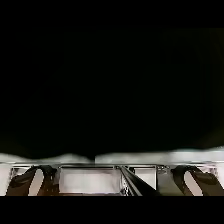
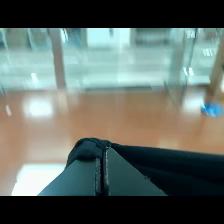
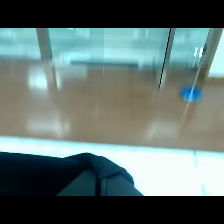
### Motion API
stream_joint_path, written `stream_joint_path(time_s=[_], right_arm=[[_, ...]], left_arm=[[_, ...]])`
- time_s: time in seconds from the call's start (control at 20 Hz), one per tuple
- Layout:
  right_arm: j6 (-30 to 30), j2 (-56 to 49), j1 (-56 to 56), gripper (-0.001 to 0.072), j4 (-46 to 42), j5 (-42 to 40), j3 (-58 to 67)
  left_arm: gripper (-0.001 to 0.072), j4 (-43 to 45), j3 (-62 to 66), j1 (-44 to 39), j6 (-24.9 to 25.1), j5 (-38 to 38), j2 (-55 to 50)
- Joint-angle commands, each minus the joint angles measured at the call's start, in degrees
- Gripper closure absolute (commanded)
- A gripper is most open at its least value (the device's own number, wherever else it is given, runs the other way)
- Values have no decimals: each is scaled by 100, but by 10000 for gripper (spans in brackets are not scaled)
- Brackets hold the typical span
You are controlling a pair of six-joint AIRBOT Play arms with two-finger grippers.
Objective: Fold the shirts.
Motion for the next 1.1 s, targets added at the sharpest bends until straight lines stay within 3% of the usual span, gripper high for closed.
stream_joint_path(time_s=[0.0, 0.1, 0.25, 0.4, 0.55, 0.7, 0.9, 1.05], right_arm=[[31, 109, 7, 689, 72, 219, -1049], [20, 96, 7, 688, 184, -166, -2039], [-251, -188, 7, 689, 522, -1106, -3467], [-367, -1086, 7, 689, 553, -2098, -4109], [-424, -2505, 7, 688, 758, -2997, -4019], [-466, -4109, 7, 689, 1060, -3224, -3244], [-125, -5886, 7, 689, 1497, -3064, -1672], [17, -6533, 7, 689, 1836, -2885, -1165]], left_arm=[[680, 57, -1145, -262, -79, 31, 46], [680, -243, -2302, -264, 378, 632, -72], [680, -592, -3657, -380, 385, 1456, -684], [680, -579, -4140, -955, 424, 2494, -1718], [680, -575, -3939, -1423, 415, 3517, -2970], [680, -575, -3497, -1563, 101, 4345, -4194], [680, -579, -3027, -1582, -592, 4350, -5292], [678, -634, -3021, -1606, -992, 4223, -5619]])
